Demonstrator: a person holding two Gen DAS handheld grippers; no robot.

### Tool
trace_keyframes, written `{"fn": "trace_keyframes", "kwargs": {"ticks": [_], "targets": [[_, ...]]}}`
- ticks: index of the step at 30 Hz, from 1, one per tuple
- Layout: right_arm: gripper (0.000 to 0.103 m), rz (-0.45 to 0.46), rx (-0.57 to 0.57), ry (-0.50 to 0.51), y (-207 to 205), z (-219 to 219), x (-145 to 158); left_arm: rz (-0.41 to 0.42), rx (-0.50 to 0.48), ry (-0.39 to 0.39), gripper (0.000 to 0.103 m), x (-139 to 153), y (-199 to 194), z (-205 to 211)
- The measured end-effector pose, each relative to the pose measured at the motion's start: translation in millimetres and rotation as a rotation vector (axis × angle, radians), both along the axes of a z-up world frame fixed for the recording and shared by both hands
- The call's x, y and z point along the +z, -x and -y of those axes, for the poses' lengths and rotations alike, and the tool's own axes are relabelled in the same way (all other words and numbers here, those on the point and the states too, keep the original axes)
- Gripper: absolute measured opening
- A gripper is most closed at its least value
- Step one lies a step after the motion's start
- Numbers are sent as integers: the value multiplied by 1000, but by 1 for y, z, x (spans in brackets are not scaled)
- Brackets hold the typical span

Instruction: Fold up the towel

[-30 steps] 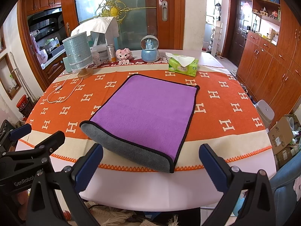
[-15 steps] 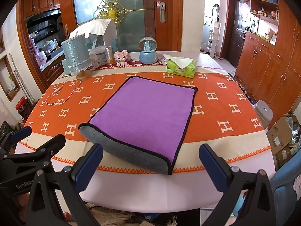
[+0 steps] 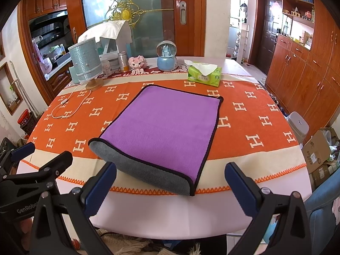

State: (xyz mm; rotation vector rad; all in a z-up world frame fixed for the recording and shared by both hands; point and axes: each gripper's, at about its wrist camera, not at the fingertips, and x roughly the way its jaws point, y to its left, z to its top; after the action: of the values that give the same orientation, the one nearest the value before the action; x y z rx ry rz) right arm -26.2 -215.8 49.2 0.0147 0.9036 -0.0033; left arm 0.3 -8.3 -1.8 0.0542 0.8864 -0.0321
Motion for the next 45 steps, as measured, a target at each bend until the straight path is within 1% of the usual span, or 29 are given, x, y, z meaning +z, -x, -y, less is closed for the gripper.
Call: {"fn": "trace_keyframes", "kwargs": {"ticks": [4, 10, 26, 33, 38, 42, 45], "targets": [[102, 0, -2, -2, 1, -1, 1, 1, -2, 0, 102, 0, 0, 1], [102, -3, -15, -9, 3, 6, -6, -1, -4, 6, 102, 4, 0, -2], [102, -2, -23, -10, 3, 7, -3, 3, 1, 17, 102, 5, -3, -6], [102, 1, -36, -25, -1, 11, -3, 11, -20, 11, 102, 5, -19, -7], [102, 10, -48, -34, -6, 17, -2, 8, -70, -14, 102, 0, -37, -5], [102, -4, -72, -52, -16, 31, -8, -3, -104, 4, 102, -6, -56, -14], [102, -7, -109, -34, -20, 44, -15, 11, -91, -20, 102, -11, -68, -26]]}}
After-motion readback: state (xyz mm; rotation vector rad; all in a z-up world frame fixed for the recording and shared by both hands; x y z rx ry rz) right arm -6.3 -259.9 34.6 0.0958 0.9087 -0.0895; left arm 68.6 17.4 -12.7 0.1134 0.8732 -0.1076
